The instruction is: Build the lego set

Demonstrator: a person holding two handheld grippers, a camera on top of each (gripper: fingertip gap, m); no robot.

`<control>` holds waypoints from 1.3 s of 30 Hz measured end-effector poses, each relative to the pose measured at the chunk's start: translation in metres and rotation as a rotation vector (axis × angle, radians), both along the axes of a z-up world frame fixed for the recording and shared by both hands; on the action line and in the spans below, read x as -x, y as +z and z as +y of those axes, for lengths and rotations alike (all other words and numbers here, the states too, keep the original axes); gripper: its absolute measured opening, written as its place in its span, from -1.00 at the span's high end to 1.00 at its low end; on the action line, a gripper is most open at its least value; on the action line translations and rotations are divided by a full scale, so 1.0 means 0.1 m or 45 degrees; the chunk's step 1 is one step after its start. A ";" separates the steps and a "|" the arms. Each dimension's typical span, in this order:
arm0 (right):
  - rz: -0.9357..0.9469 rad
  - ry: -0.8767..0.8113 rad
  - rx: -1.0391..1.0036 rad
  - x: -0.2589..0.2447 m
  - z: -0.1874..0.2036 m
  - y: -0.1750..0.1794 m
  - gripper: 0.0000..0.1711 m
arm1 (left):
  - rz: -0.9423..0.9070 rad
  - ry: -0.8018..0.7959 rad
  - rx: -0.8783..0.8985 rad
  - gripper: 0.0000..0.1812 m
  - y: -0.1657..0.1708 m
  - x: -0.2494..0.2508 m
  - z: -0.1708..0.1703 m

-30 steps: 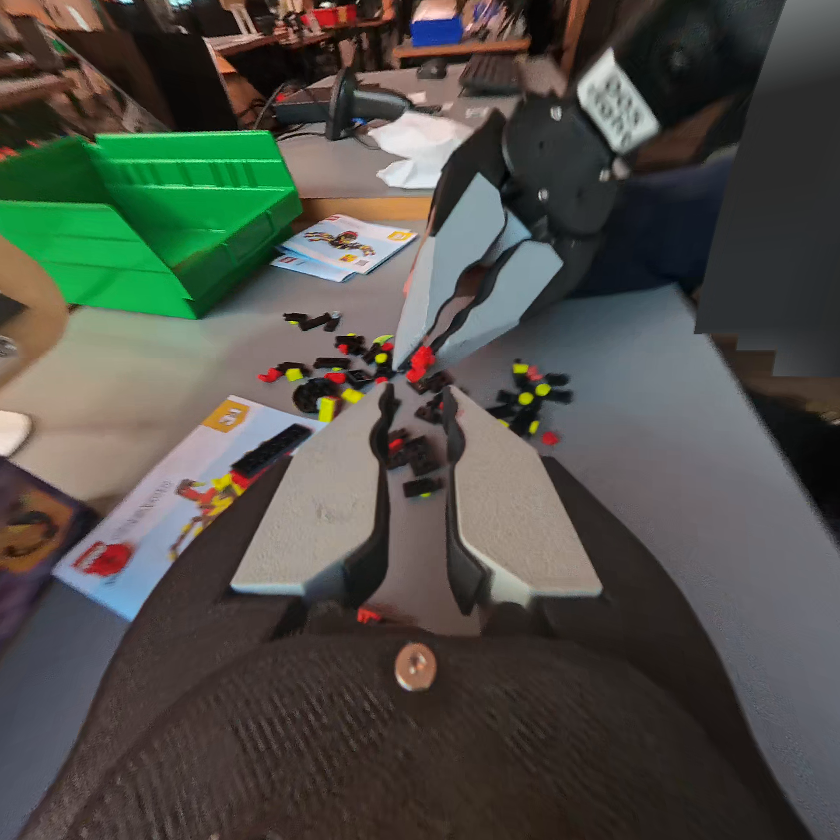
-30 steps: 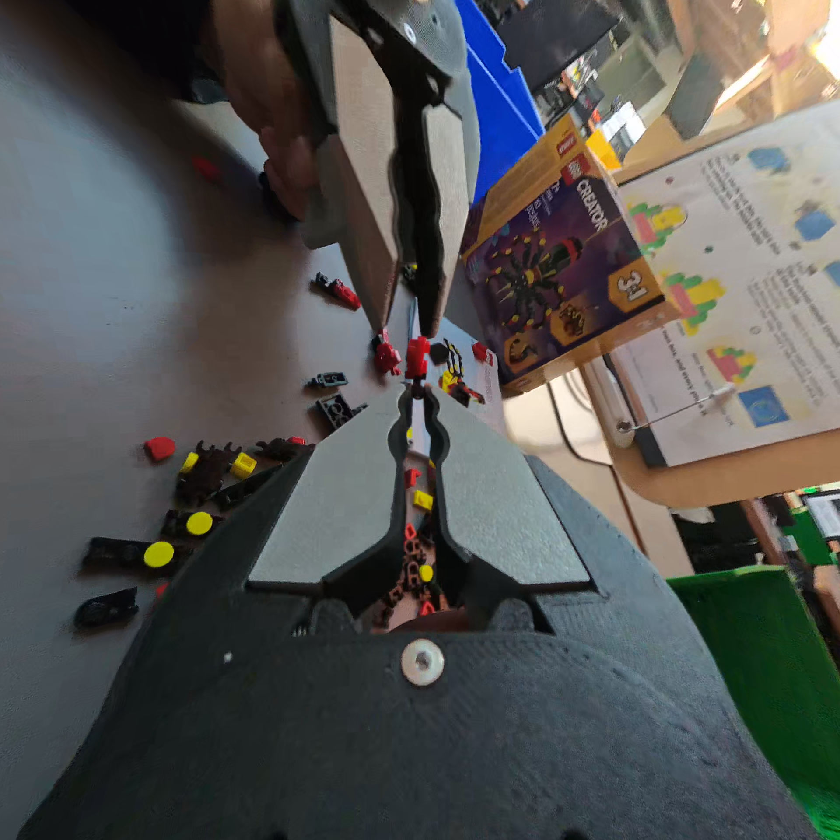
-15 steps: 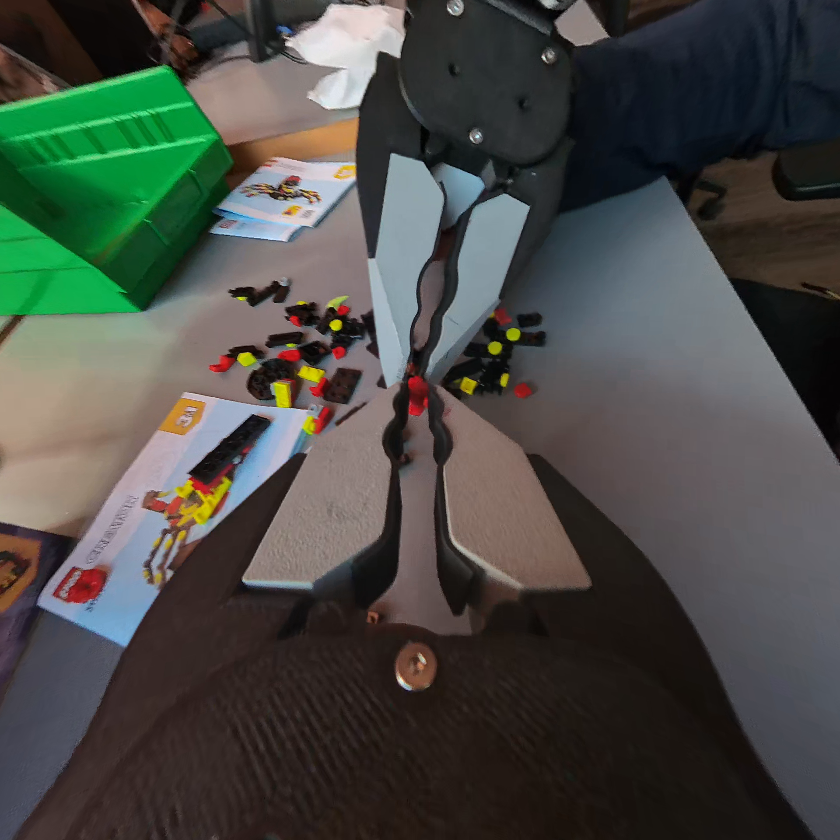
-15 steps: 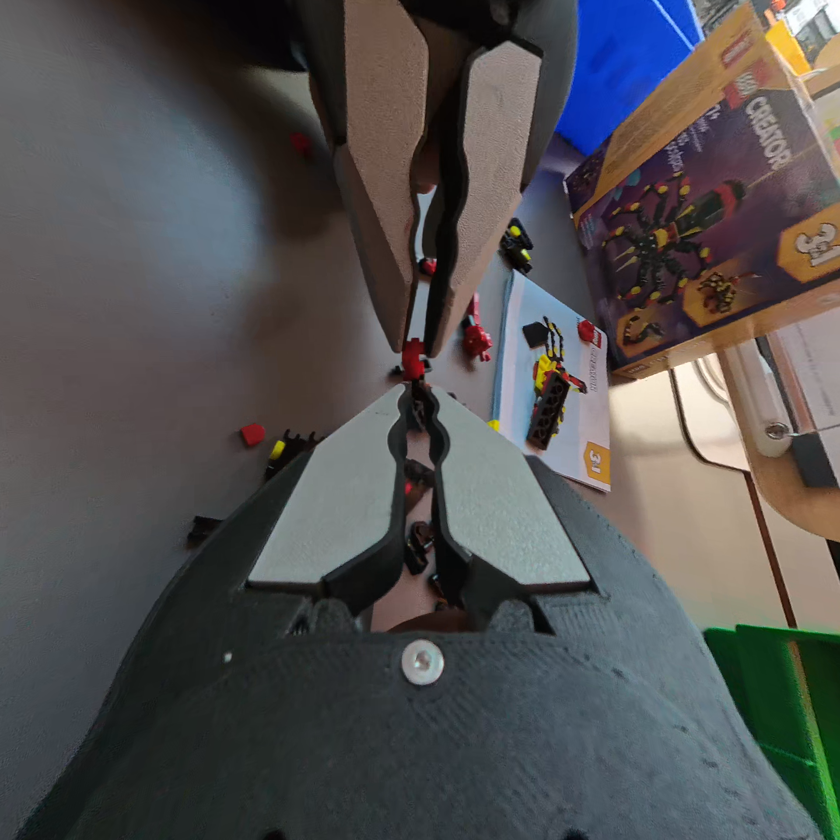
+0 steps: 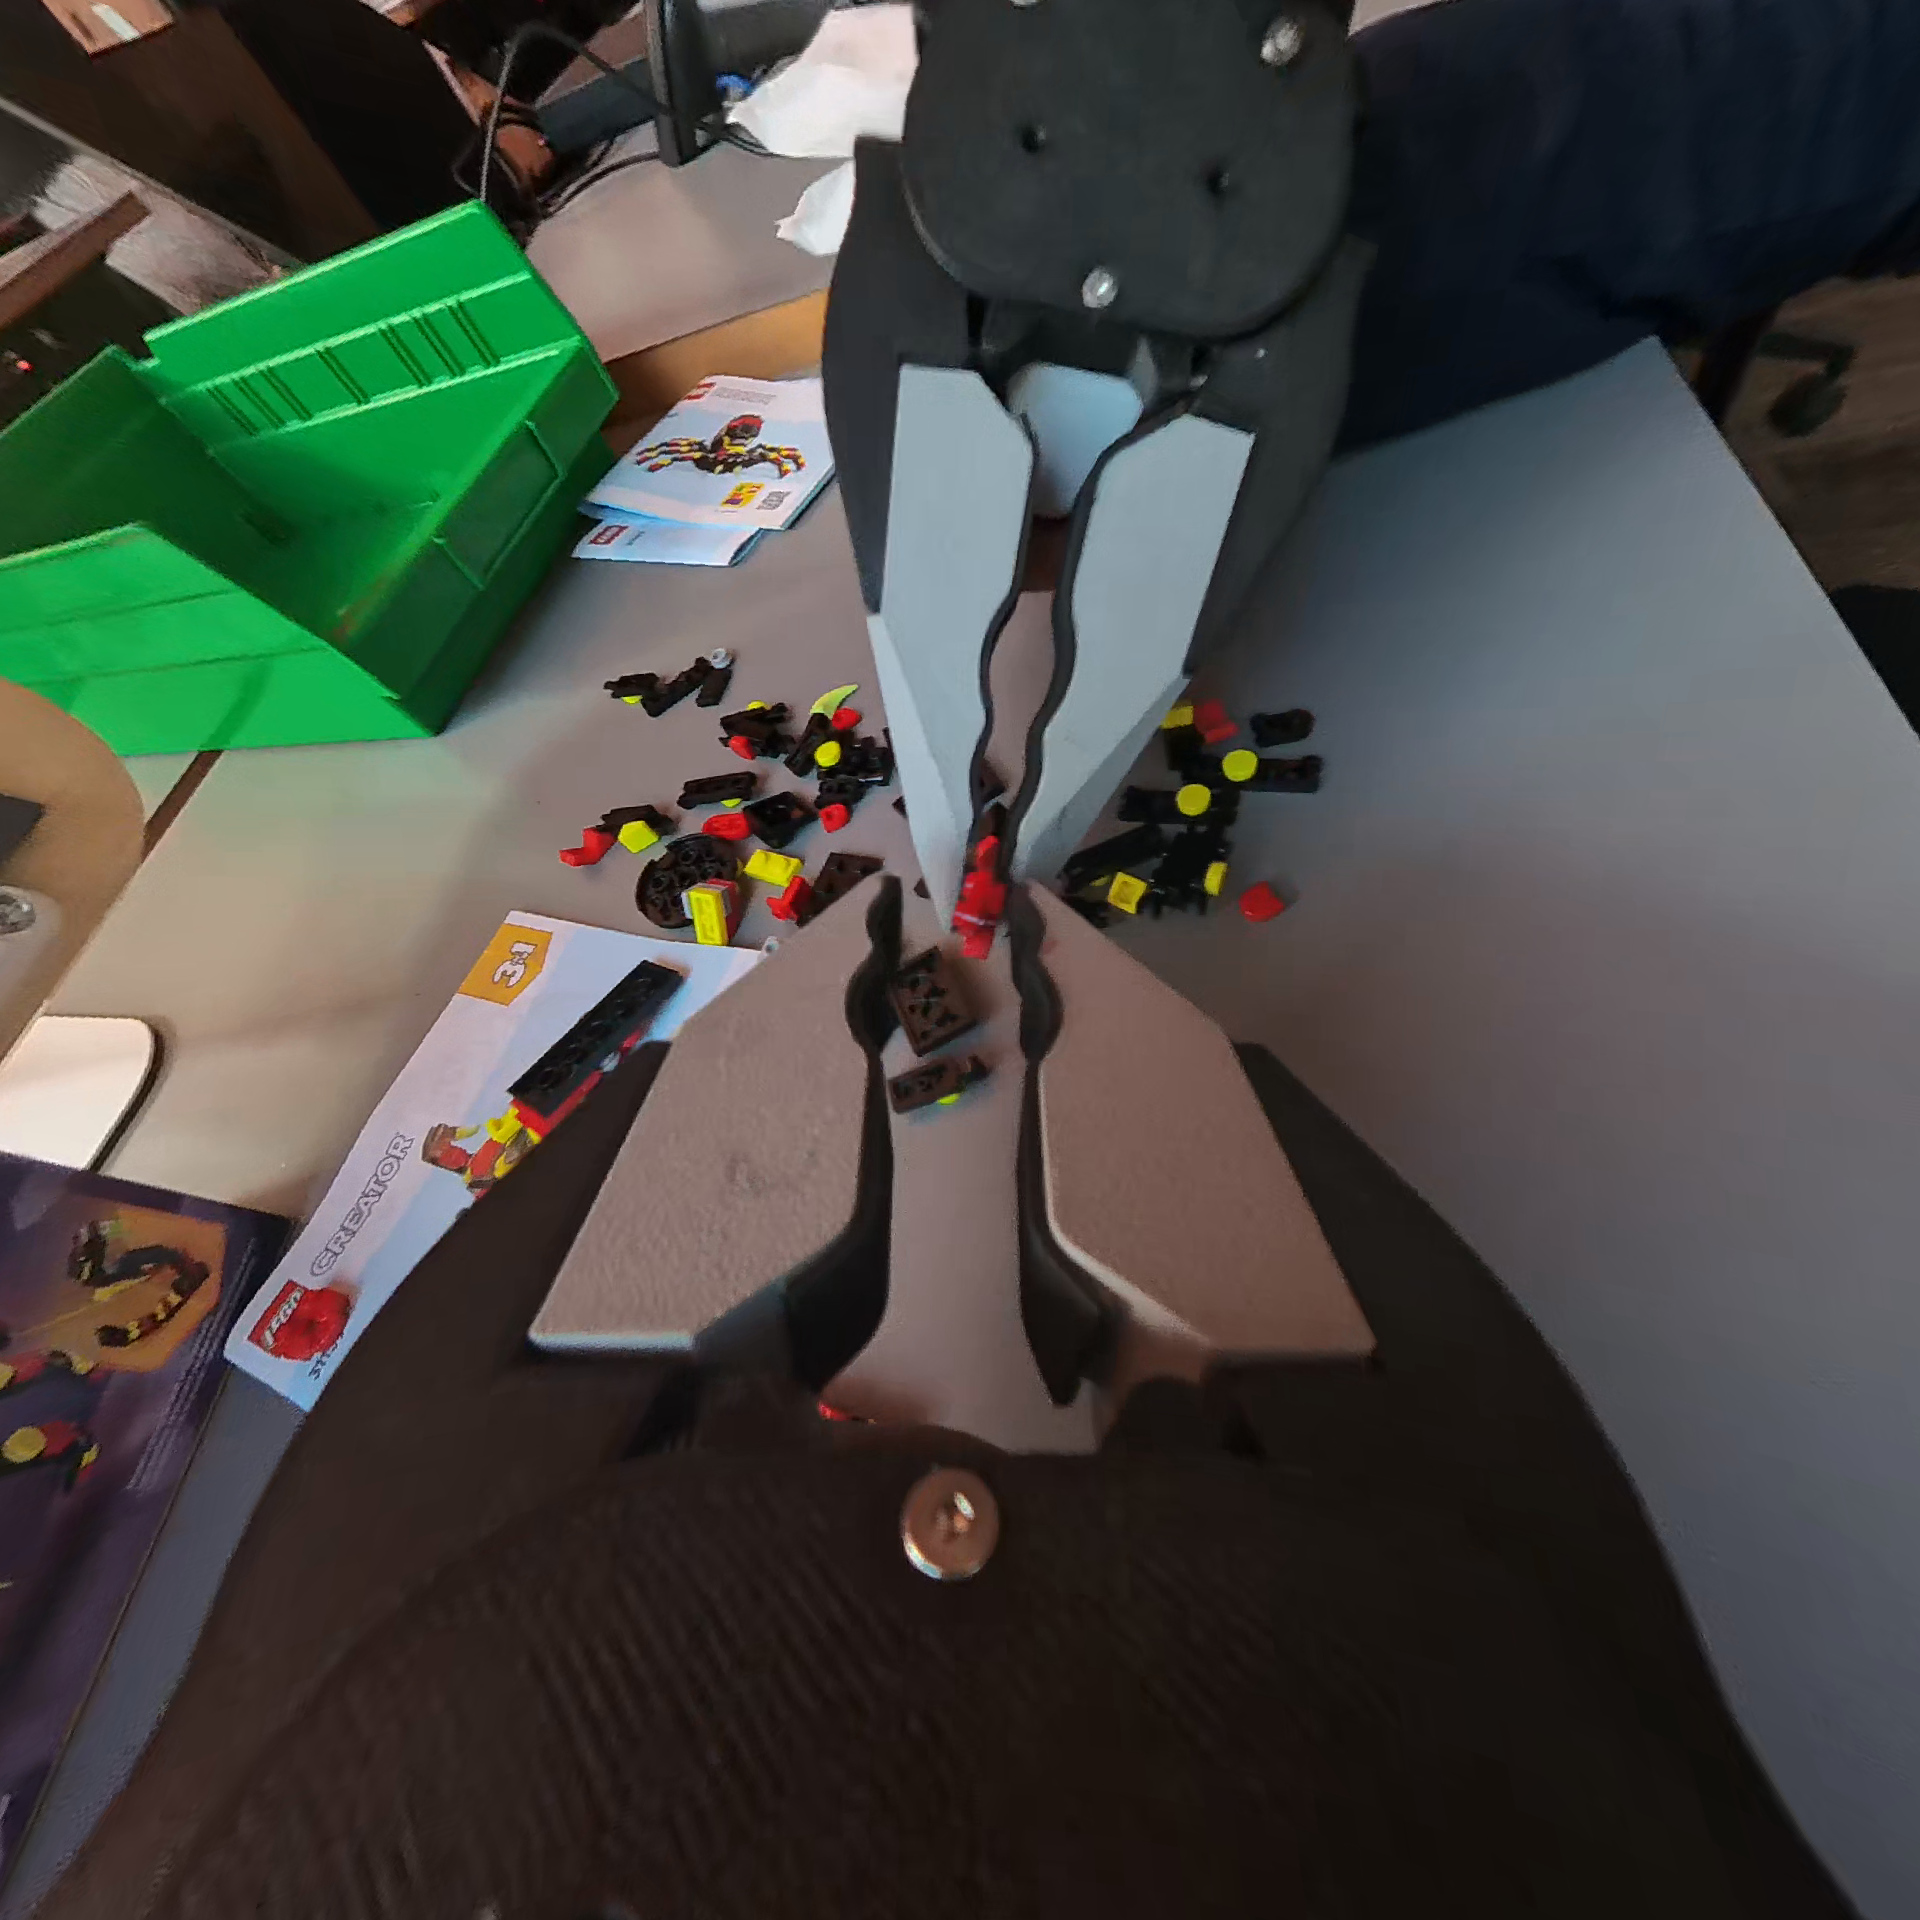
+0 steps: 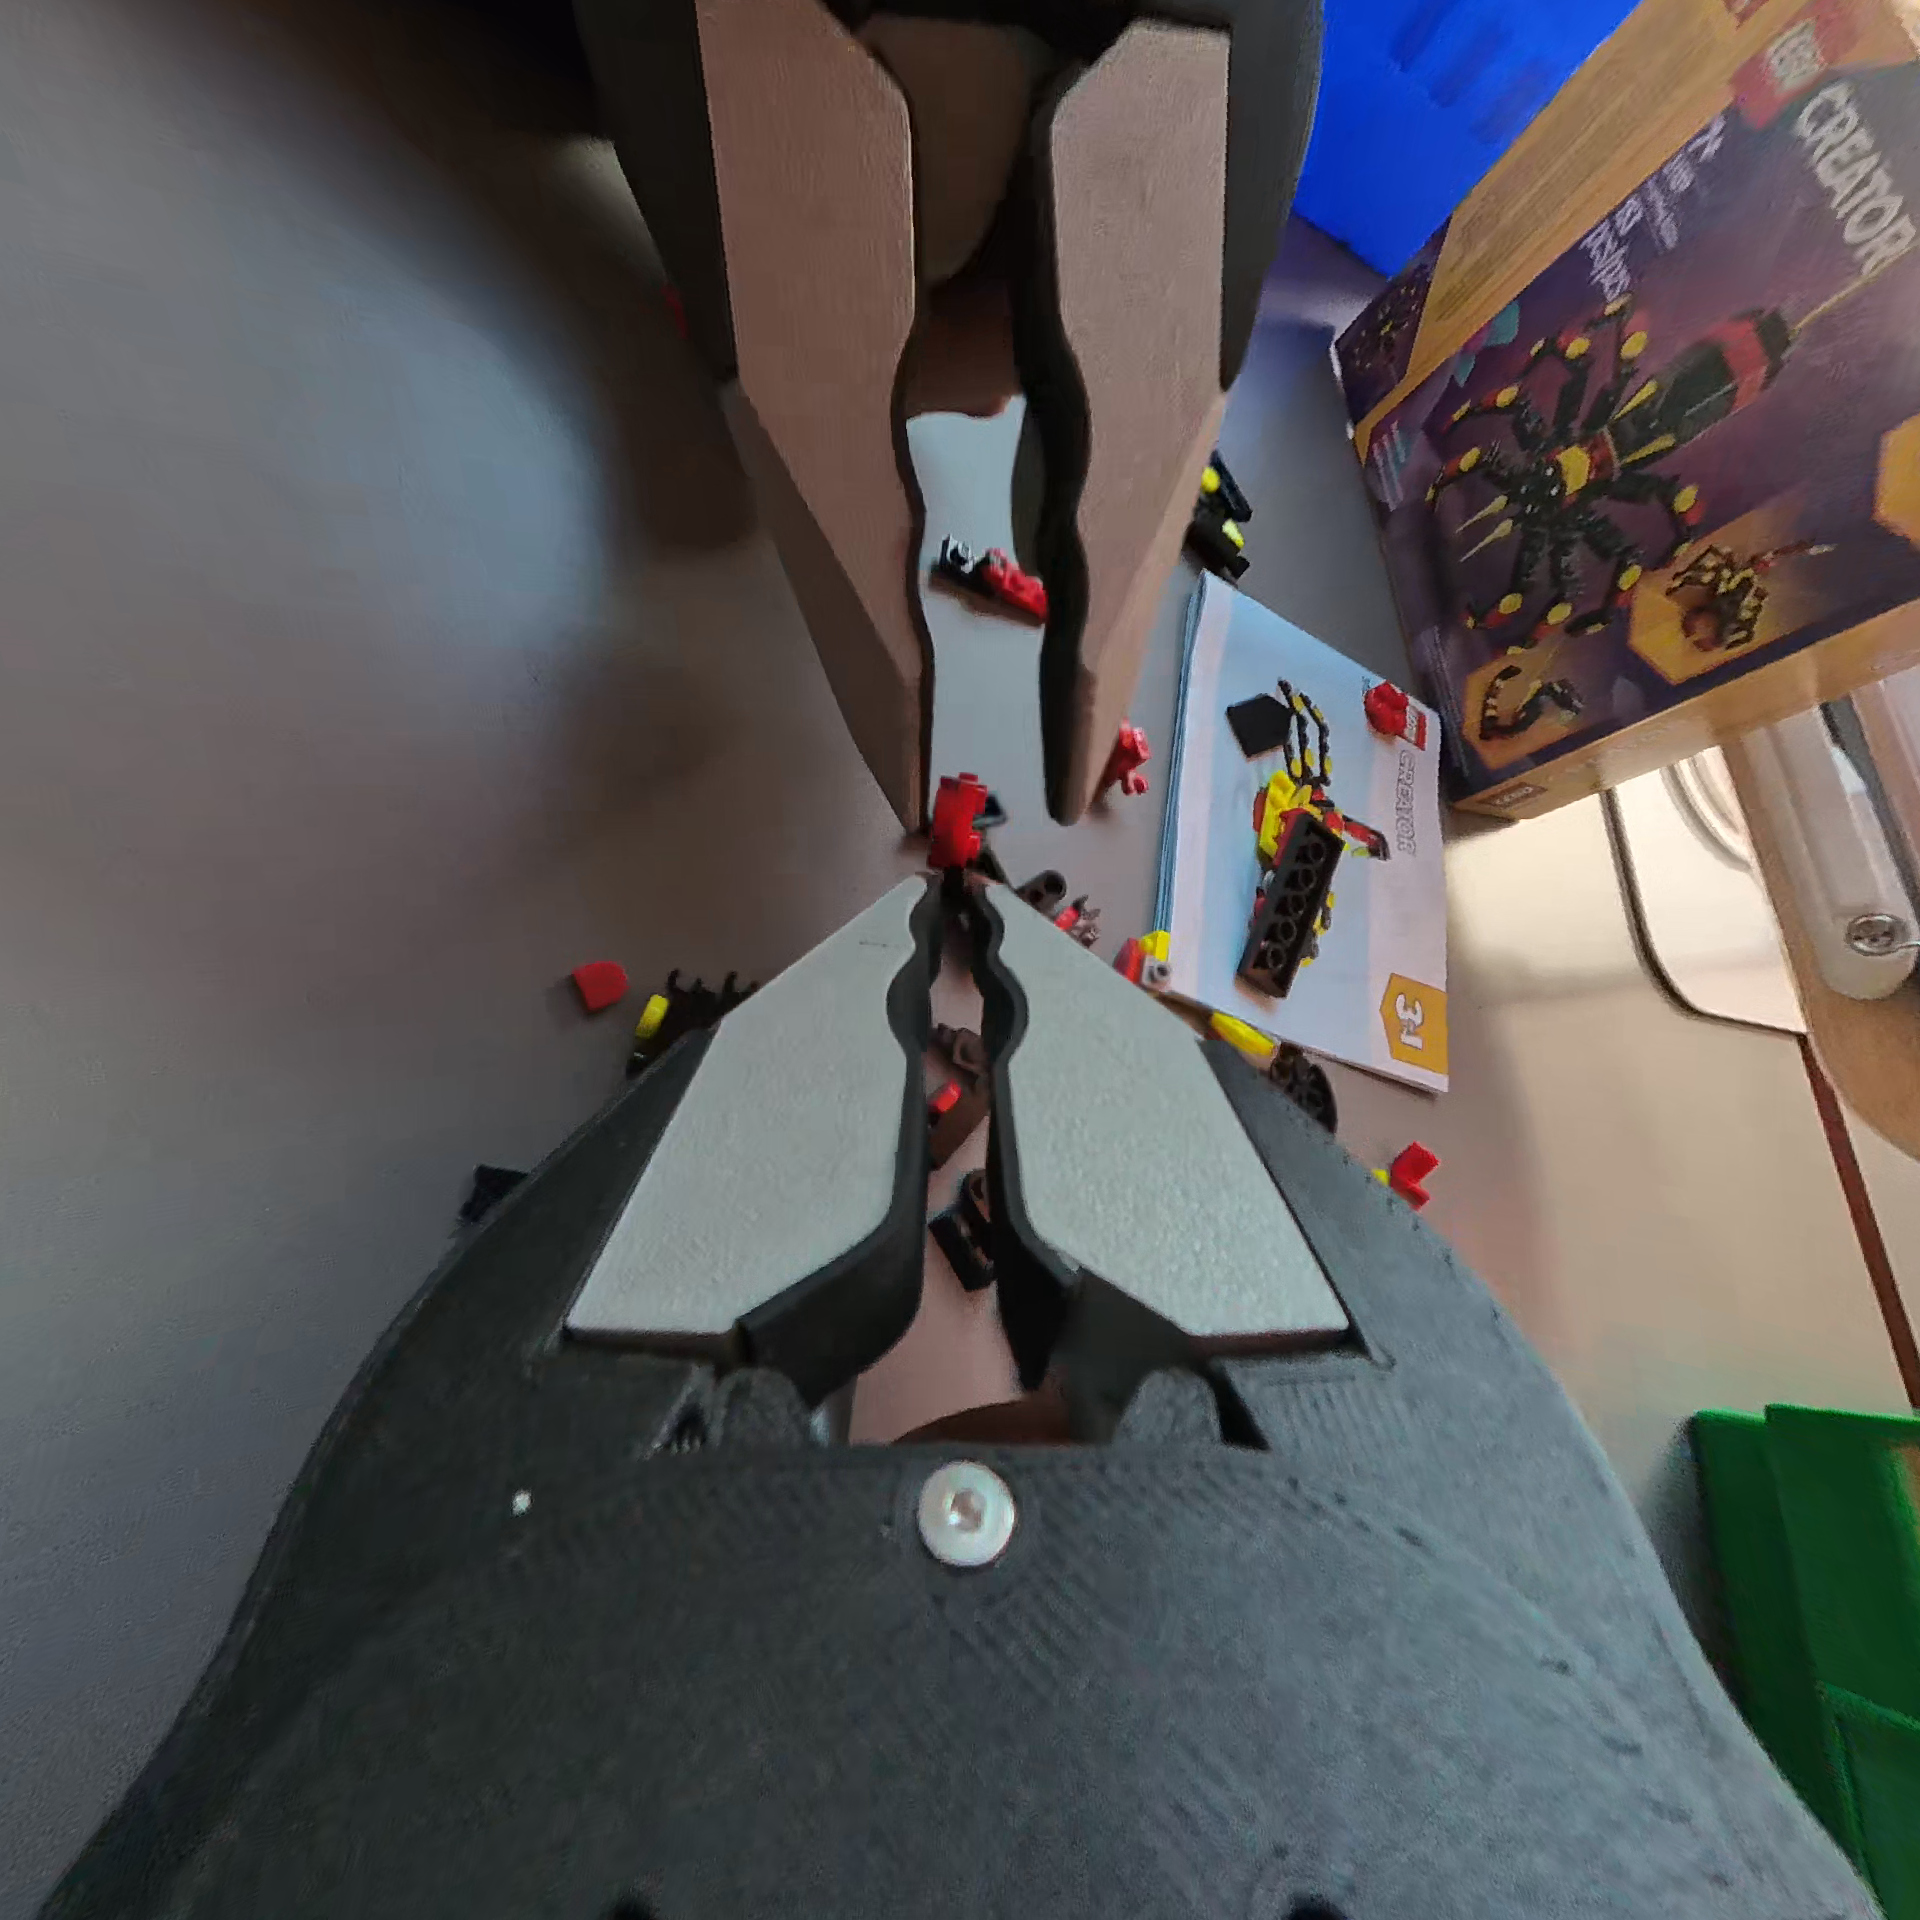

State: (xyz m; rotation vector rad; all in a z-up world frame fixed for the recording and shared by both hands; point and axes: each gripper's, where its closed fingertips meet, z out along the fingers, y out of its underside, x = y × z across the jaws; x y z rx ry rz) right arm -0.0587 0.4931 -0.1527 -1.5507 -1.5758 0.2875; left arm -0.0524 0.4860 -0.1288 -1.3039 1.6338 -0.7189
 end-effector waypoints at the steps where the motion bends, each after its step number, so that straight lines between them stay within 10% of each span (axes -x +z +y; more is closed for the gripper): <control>1: -0.006 -0.009 0.006 0.00 0.01 -0.02 0.98 | -0.005 -0.018 0.003 0.88 0.01 0.00 -0.02; 39: 0.126 0.049 0.191 0.08 -0.09 0.05 0.99 | 0.027 -0.170 -0.215 0.95 -0.07 0.04 -0.17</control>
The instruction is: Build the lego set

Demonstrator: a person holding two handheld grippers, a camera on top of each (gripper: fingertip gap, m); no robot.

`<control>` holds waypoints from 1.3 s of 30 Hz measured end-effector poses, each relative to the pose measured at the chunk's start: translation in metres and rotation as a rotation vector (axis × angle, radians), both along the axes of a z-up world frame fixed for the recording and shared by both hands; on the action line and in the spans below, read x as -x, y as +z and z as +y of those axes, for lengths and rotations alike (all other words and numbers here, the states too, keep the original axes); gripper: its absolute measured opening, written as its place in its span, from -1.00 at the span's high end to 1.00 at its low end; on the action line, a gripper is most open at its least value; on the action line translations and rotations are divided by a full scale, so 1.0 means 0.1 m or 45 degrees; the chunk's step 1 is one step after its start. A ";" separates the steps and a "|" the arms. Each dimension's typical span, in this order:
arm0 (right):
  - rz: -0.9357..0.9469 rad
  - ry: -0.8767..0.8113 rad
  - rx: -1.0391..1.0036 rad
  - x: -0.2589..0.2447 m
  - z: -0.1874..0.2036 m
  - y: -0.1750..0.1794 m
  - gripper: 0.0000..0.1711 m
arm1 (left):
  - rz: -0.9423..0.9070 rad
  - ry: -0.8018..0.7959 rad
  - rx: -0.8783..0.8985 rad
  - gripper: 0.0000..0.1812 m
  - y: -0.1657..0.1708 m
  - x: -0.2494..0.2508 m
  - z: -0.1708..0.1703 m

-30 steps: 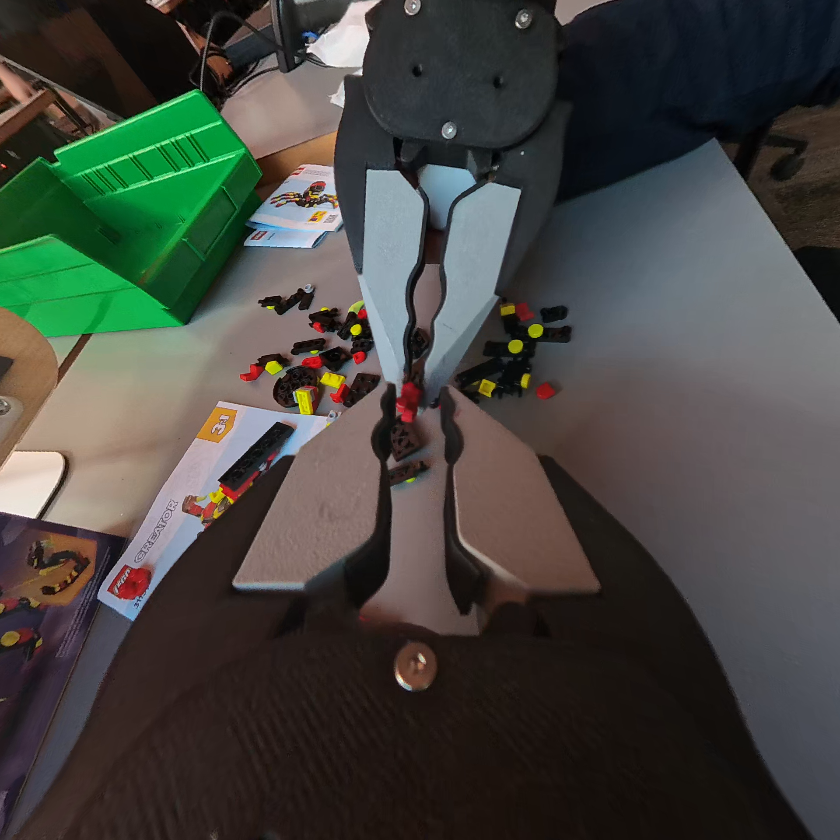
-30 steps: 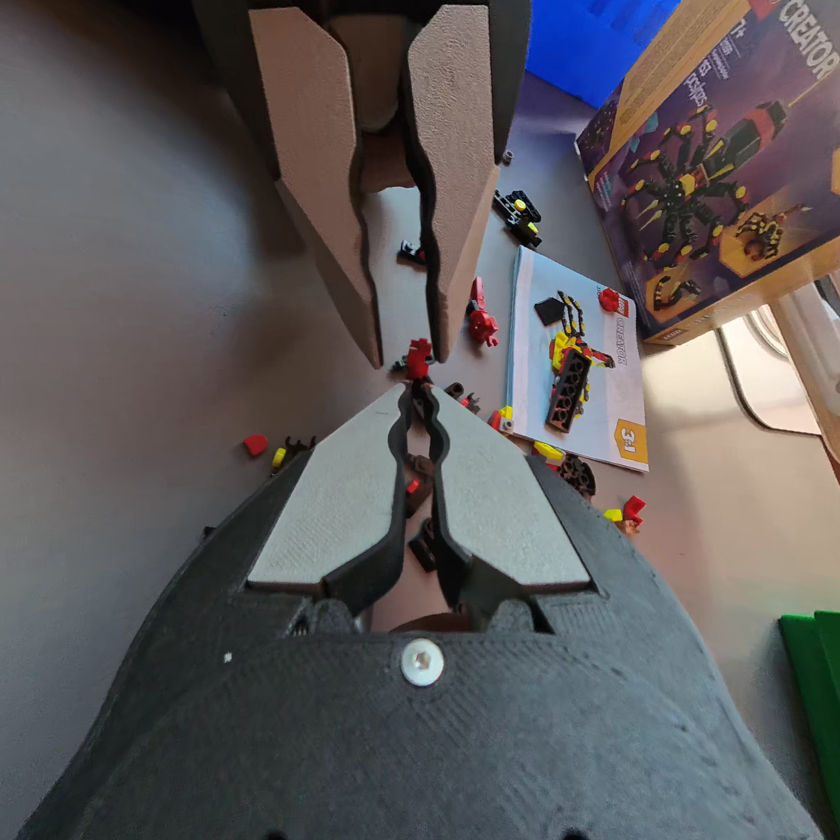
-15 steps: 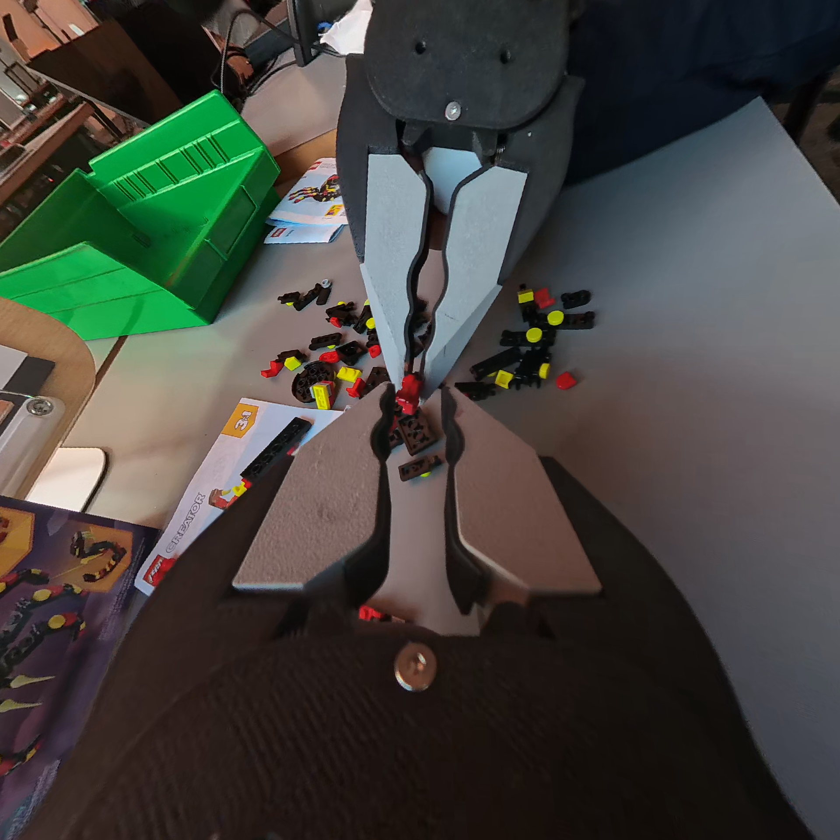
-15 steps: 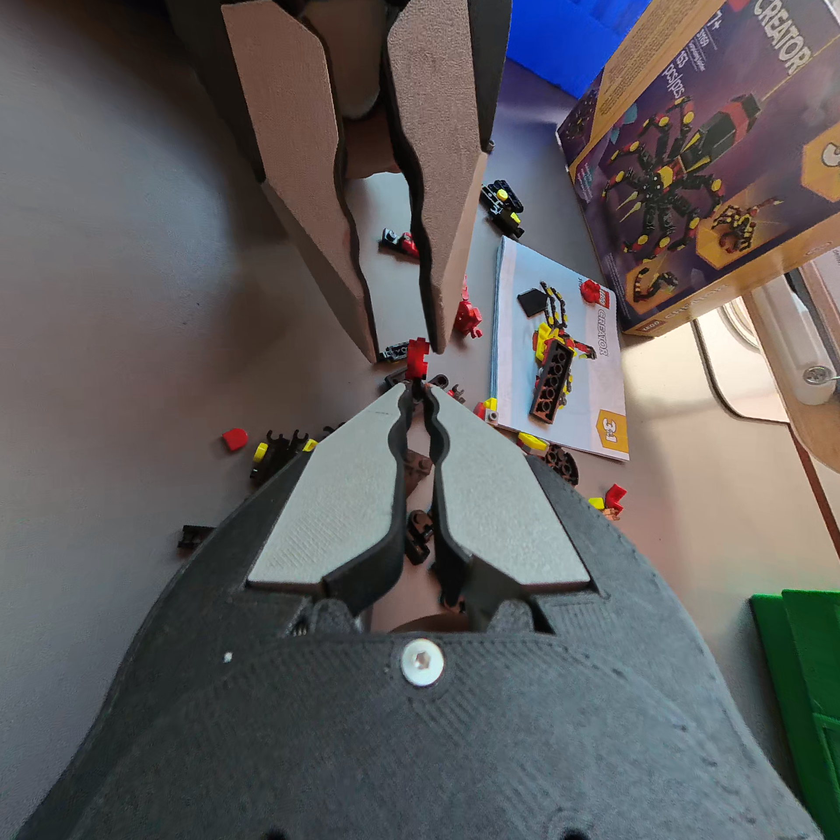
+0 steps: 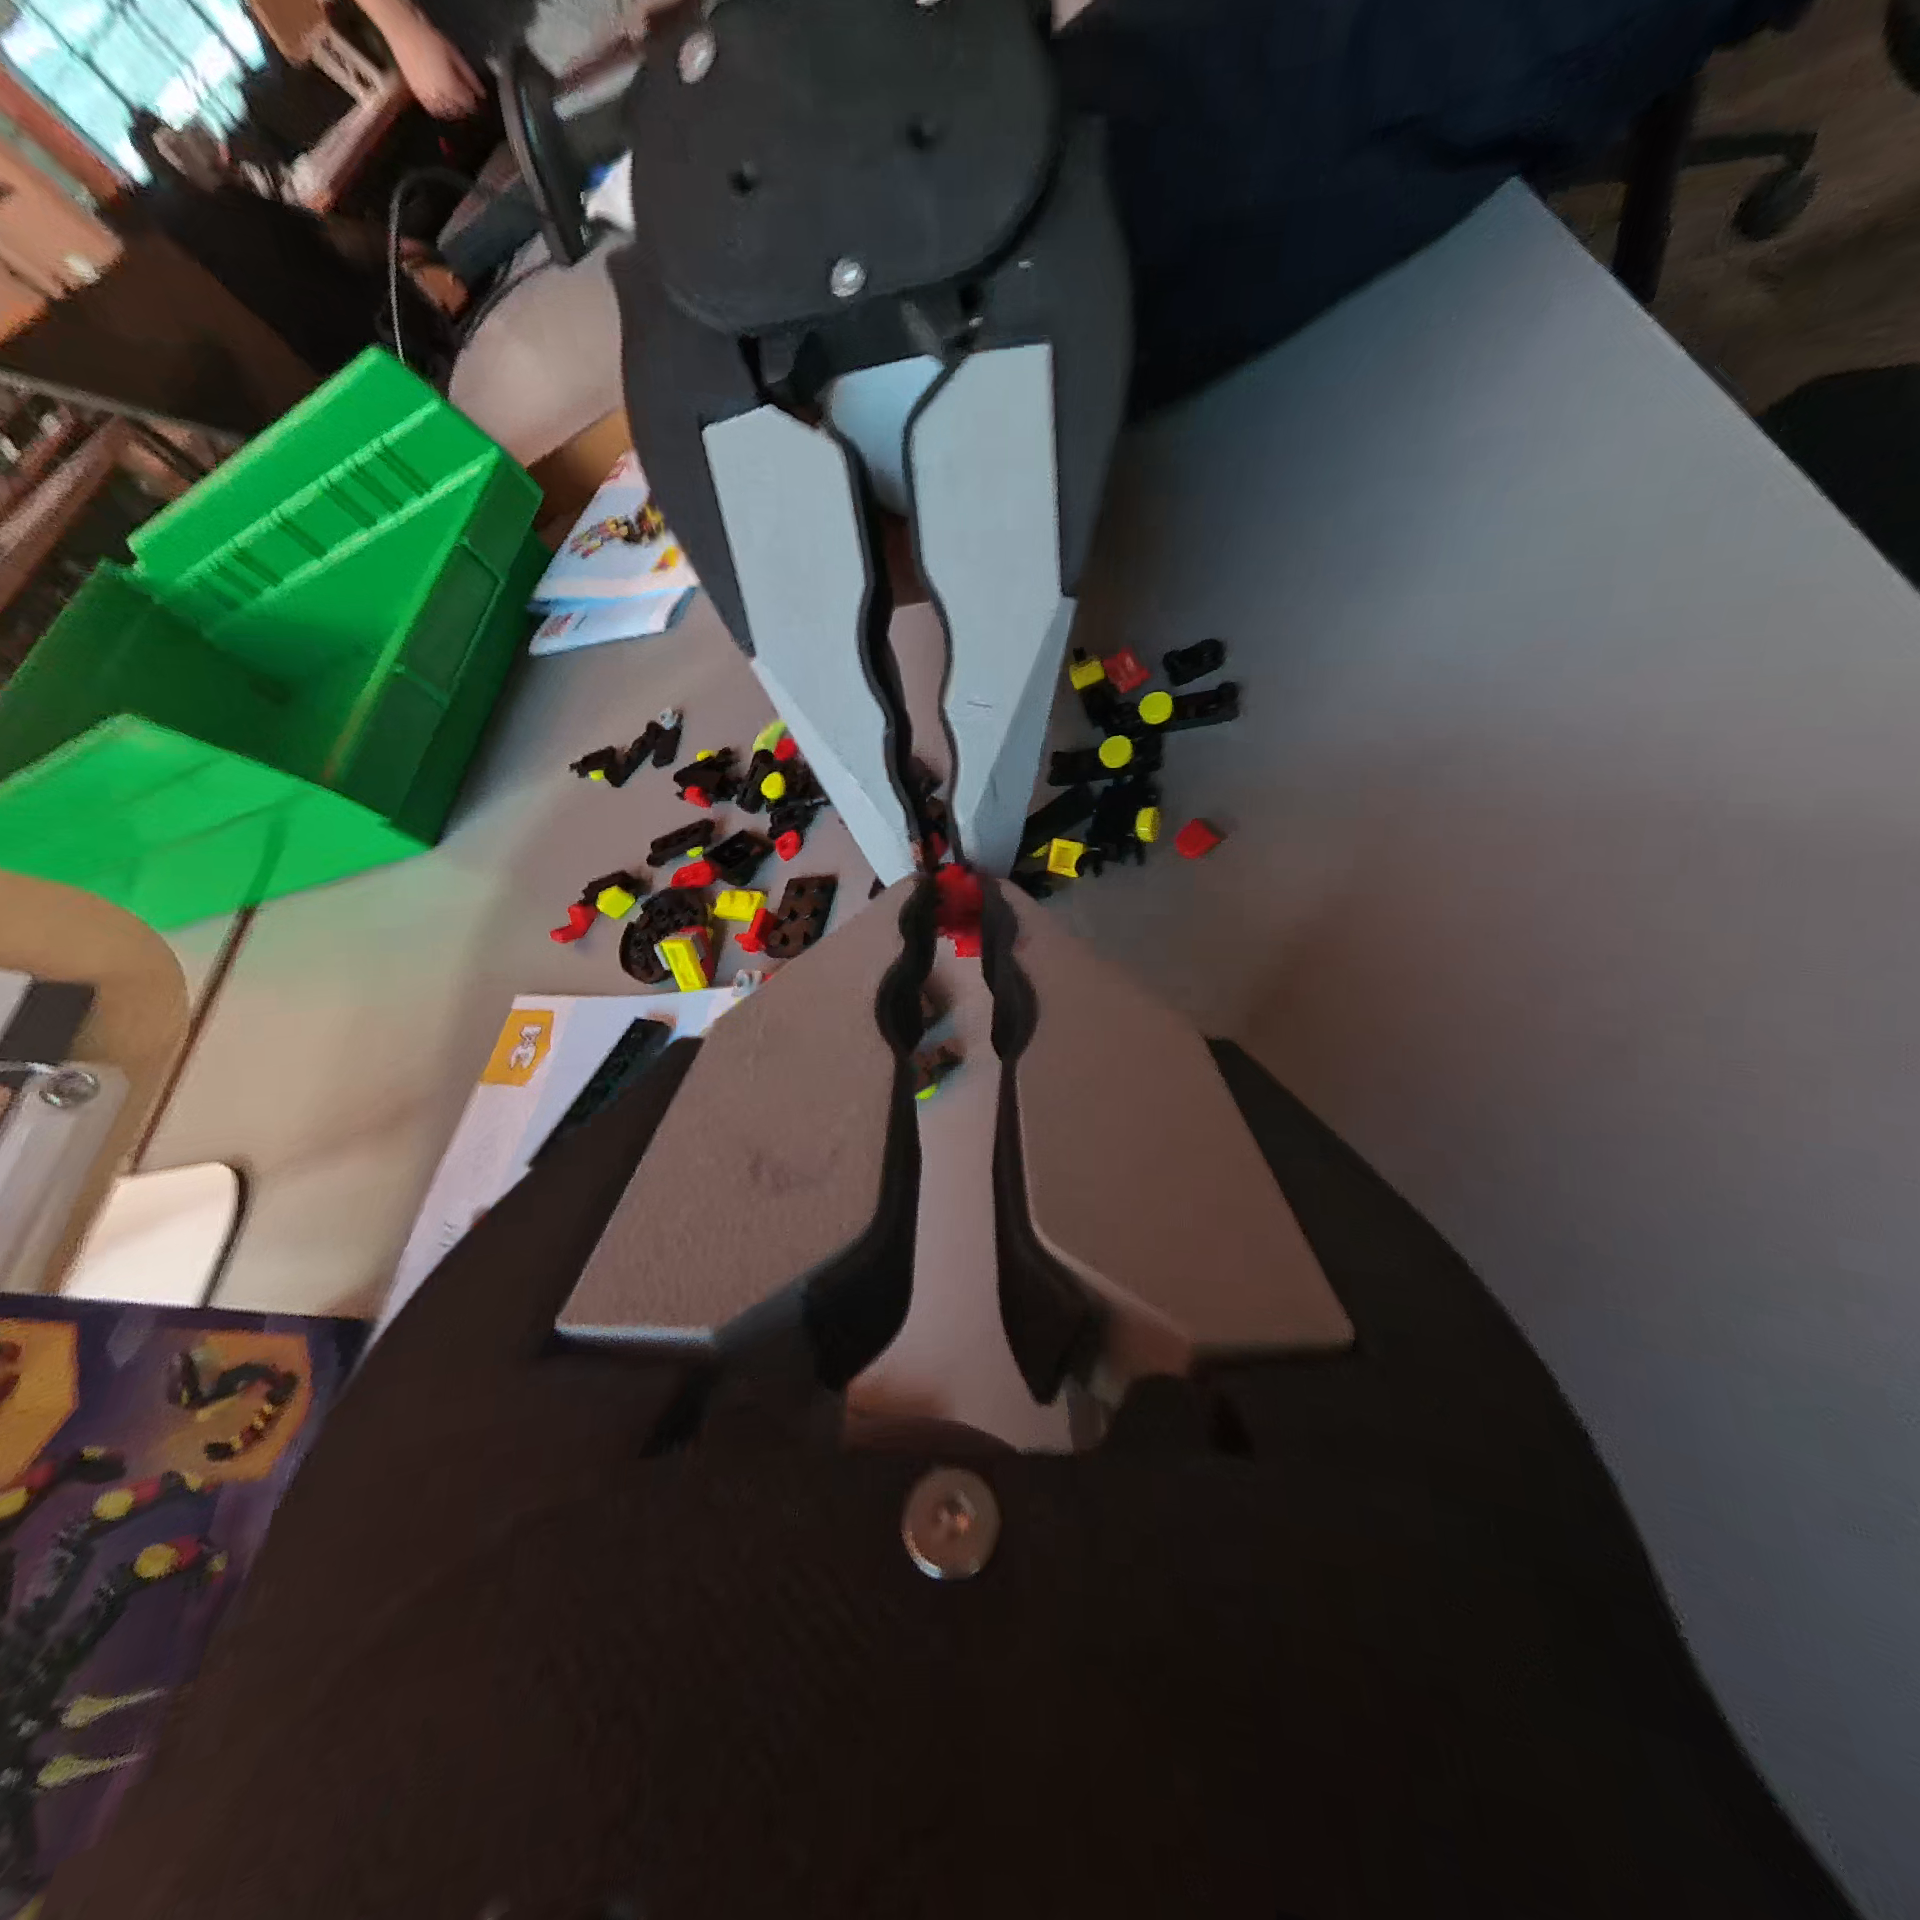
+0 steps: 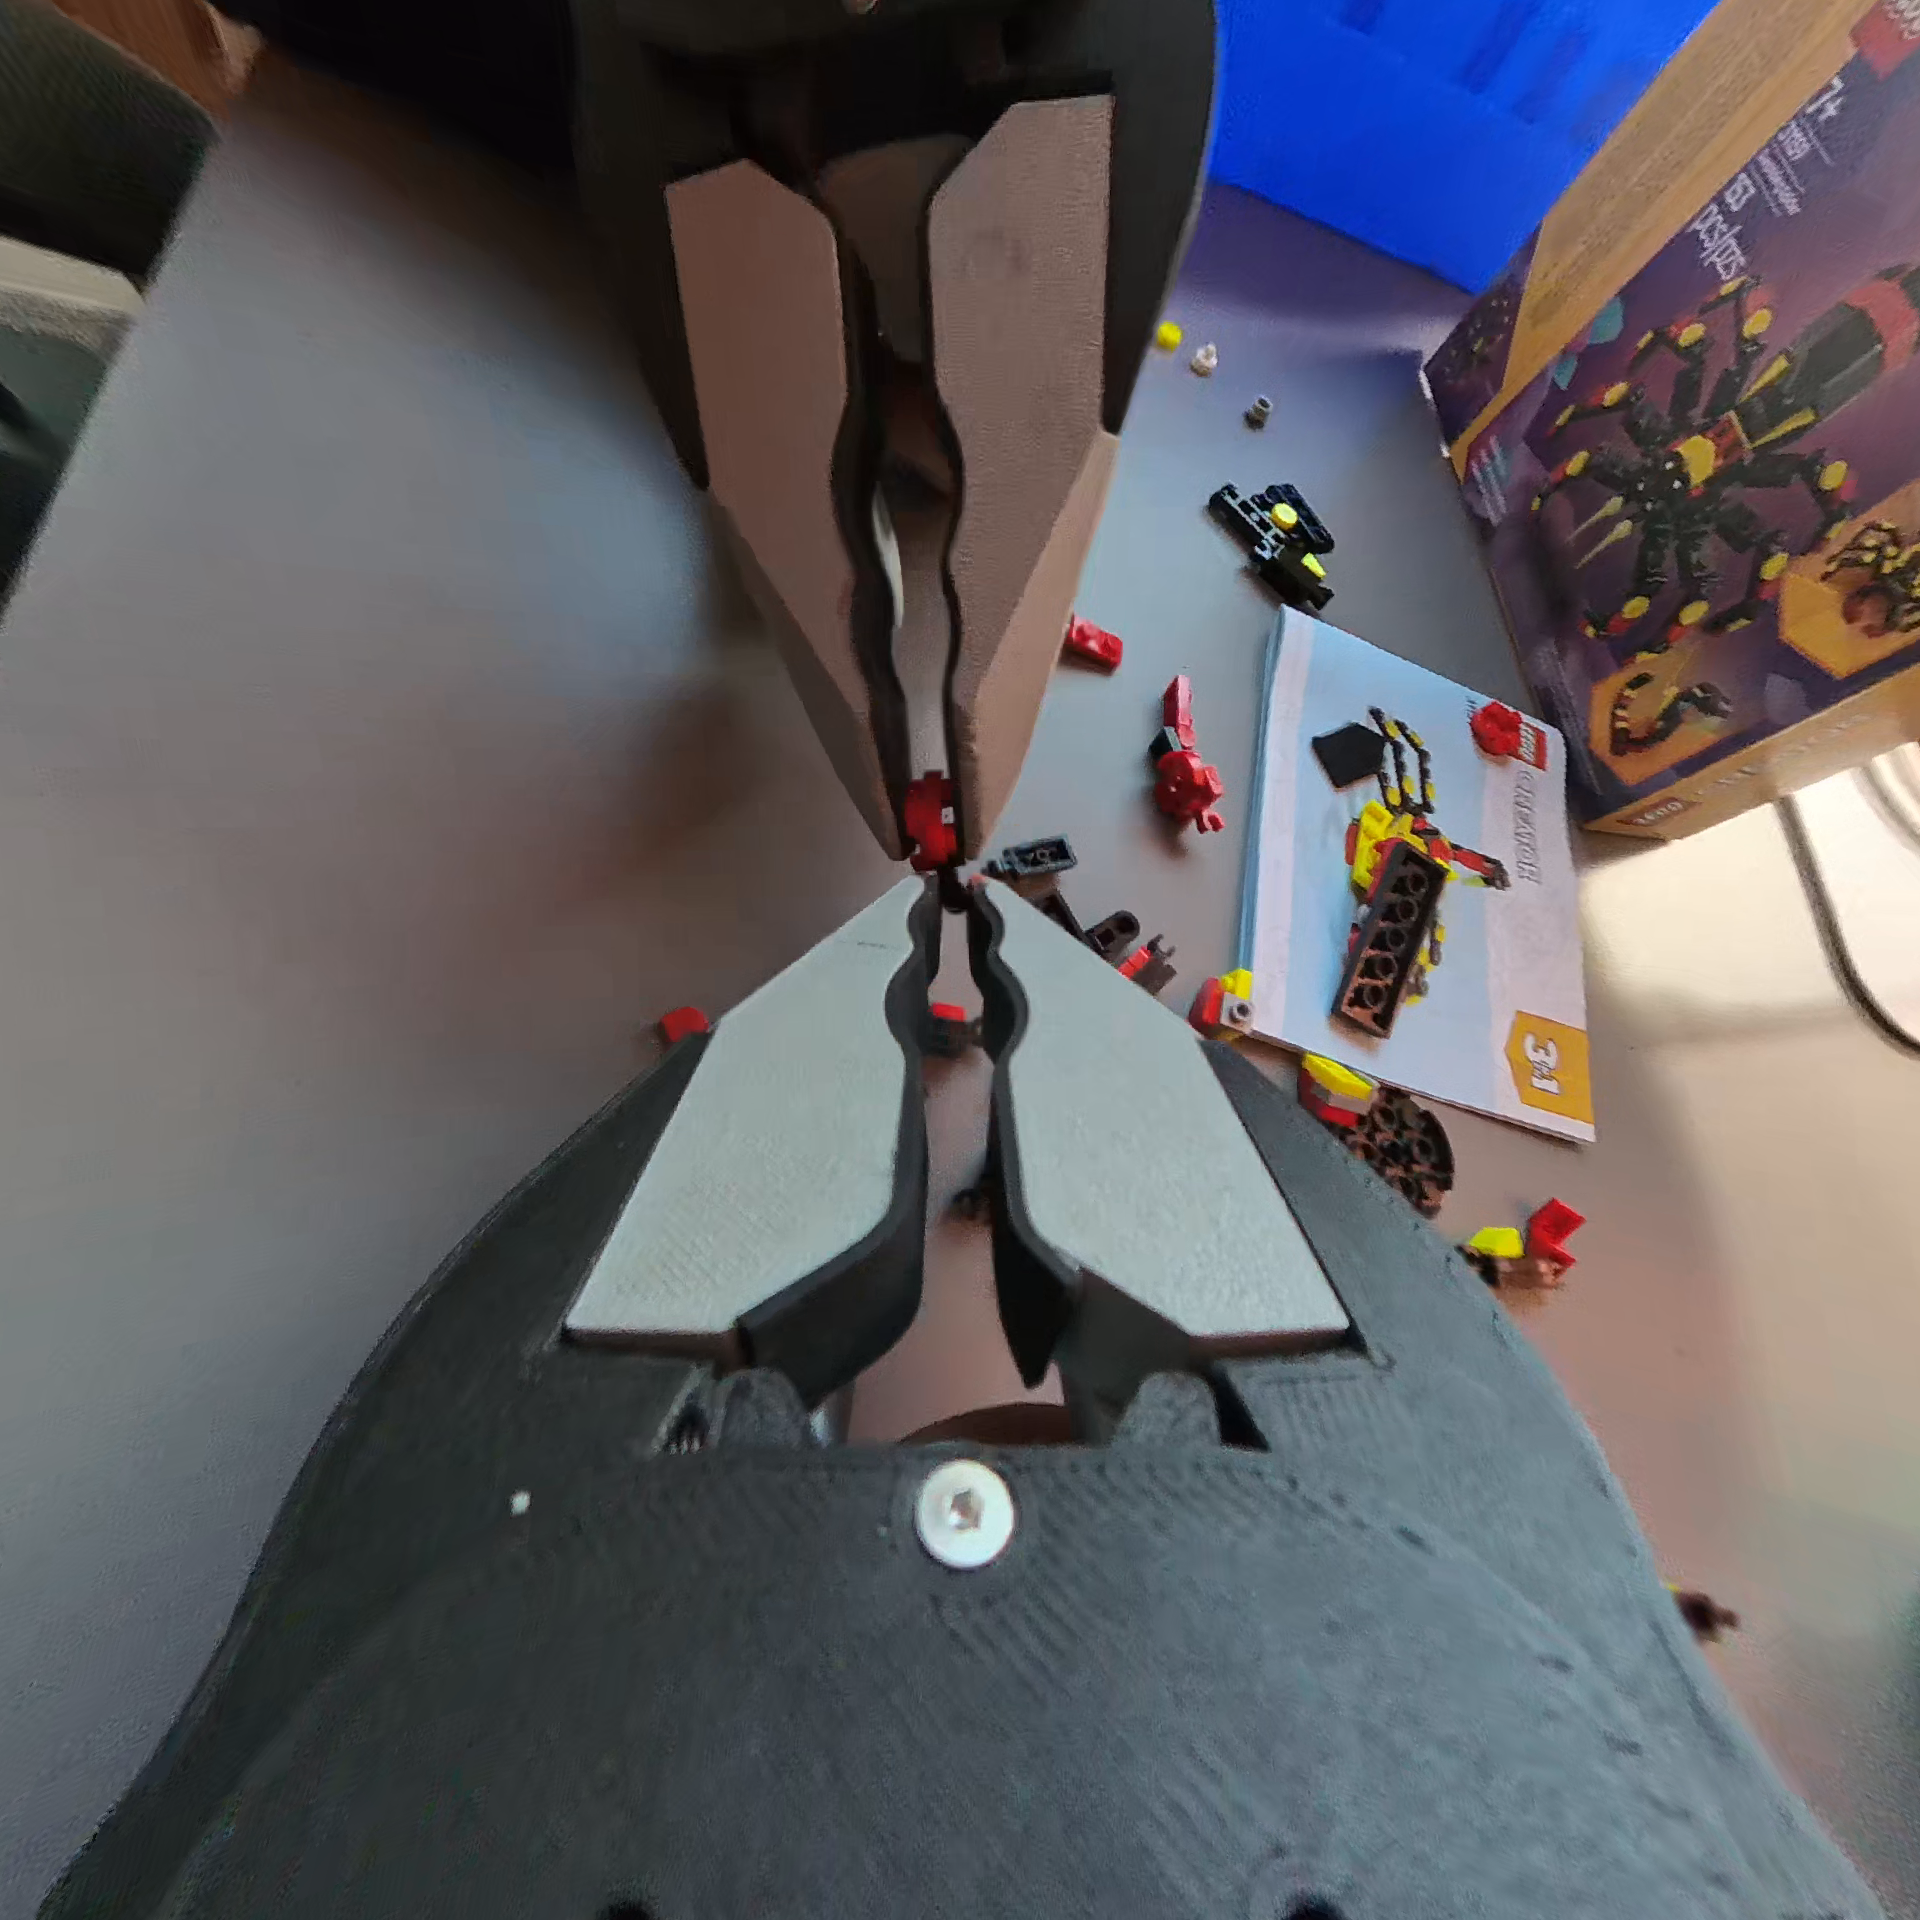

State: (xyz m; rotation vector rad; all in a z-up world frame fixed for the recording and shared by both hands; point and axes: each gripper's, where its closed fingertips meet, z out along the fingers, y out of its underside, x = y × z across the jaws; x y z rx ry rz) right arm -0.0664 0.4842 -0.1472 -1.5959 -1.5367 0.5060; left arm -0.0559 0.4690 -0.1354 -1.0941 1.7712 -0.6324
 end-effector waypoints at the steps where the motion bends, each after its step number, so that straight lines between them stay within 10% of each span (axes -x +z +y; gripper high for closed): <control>1: 0.073 -0.084 0.027 -0.02 0.11 0.08 1.00 | 0.019 -0.124 -0.003 0.95 -0.01 0.03 -0.15; 5: 0.585 -0.210 0.319 -0.29 0.37 0.65 0.99 | 0.115 -0.215 -0.097 0.94 -0.17 -0.04 -0.42; 9: 0.089 -0.349 0.029 -0.49 0.56 0.06 0.98 | 0.094 0.138 -0.359 0.94 -0.22 0.02 0.30; 11: -0.149 -0.343 -0.064 -0.50 0.55 -0.23 0.56 | 0.148 0.175 -0.362 0.90 -0.28 0.08 0.40; 20: 0.390 -0.348 -0.066 -0.59 0.61 0.38 0.63 | -0.040 0.271 -0.028 0.57 0.03 0.15 0.50; 27: 0.382 -1.053 -0.561 -1.68 1.19 0.62 0.84 | -0.141 0.511 -0.083 0.69 0.15 0.27 0.90; 32: 0.460 -1.290 0.089 -1.84 1.27 0.22 0.72 | -0.120 0.636 -0.020 0.78 0.13 0.37 1.13; 39: 0.430 -1.380 -0.039 -1.87 1.06 0.28 1.00 | -0.452 0.899 0.241 1.00 0.44 0.69 1.49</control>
